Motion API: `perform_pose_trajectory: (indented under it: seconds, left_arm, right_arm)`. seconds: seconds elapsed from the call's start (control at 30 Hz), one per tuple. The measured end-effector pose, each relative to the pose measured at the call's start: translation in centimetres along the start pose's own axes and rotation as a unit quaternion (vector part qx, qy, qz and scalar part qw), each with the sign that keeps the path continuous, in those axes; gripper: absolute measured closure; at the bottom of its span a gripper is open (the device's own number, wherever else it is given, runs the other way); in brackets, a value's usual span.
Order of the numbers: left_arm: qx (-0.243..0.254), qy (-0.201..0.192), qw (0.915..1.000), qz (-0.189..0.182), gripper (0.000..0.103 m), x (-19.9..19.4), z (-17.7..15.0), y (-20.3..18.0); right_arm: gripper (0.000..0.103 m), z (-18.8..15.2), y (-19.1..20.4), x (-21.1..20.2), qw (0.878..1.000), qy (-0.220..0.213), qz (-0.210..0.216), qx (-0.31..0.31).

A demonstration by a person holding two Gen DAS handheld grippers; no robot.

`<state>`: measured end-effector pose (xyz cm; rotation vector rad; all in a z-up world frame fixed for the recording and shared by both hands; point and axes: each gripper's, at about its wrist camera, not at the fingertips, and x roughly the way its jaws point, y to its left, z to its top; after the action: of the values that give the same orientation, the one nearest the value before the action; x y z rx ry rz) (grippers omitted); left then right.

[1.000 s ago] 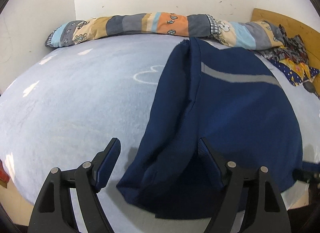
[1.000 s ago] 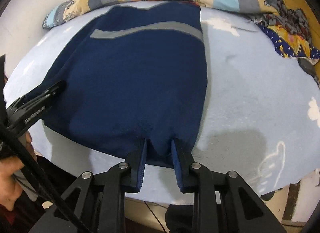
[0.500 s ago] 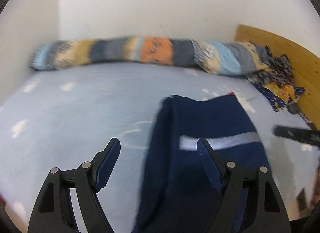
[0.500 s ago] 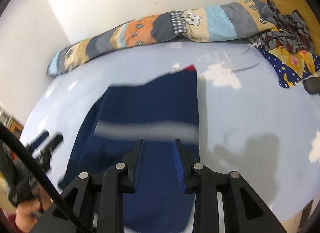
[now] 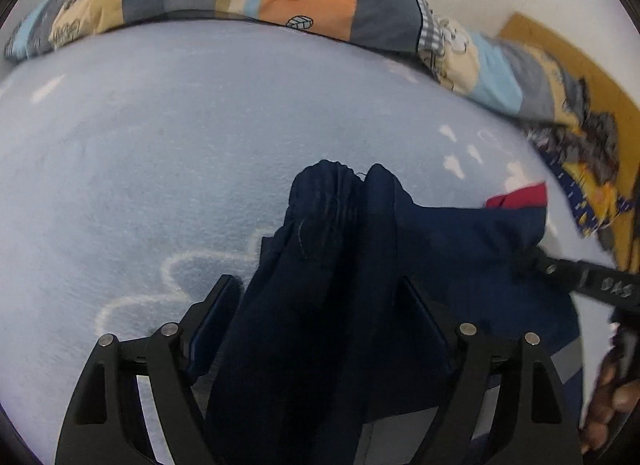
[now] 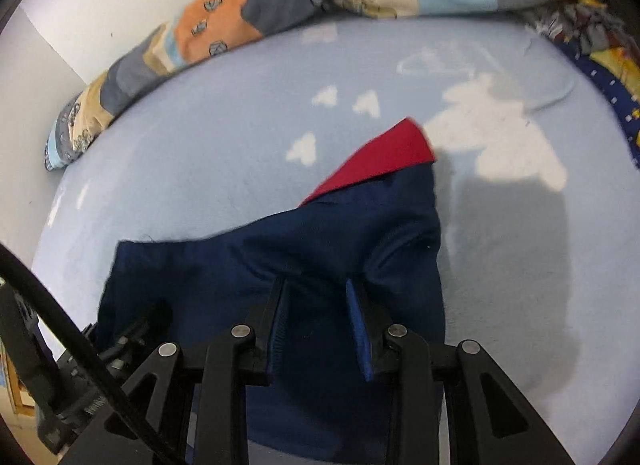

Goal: Fold large clothes

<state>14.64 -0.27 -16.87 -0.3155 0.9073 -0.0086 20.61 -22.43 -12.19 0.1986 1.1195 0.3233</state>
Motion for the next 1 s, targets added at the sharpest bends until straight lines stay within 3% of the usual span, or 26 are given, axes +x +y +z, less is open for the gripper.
perform_pose_trajectory:
  seconds: [0.23,0.4,0.53,0.73,0.83,1.0]
  left_arm:
    - [-0.007,-0.034,0.9992,-0.018,0.025,-6.8,-0.9,0.4]
    - [0.022,-0.054,0.9982,-0.013,0.025,-12.3,-5.6,-0.5]
    - [0.015,-0.055,0.9983,-0.009,0.025,-14.9,-10.7,-0.4]
    - [0.038,-0.047,0.9978,0.027,0.025,-15.2,-16.3,-0.5]
    - [0.032,-0.04,0.9983,0.027,0.022,-14.0,-17.1,0.2]
    - [0.043,-0.038,0.9979,0.031,0.021,-13.9,-17.1,0.3]
  right_arm:
    - [0.069,-2.5,2.1,-7.0,0.998,-0.038,0.029,-0.039]
    - [0.059,-8.7,3.3,-11.9,0.996,-0.048,0.025,-0.075]
    - [0.059,-15.4,3.0,-14.0,0.995,-0.047,0.032,-0.08]
    - [0.059,-22.6,1.9,-13.8,0.996,-0.029,0.003,-0.086]
    - [0.059,-24.0,1.8,-11.9,0.996,-0.001,-0.023,-0.09]
    - [0.057,-23.6,1.4,-10.6,0.996,0.018,-0.02,-0.084]
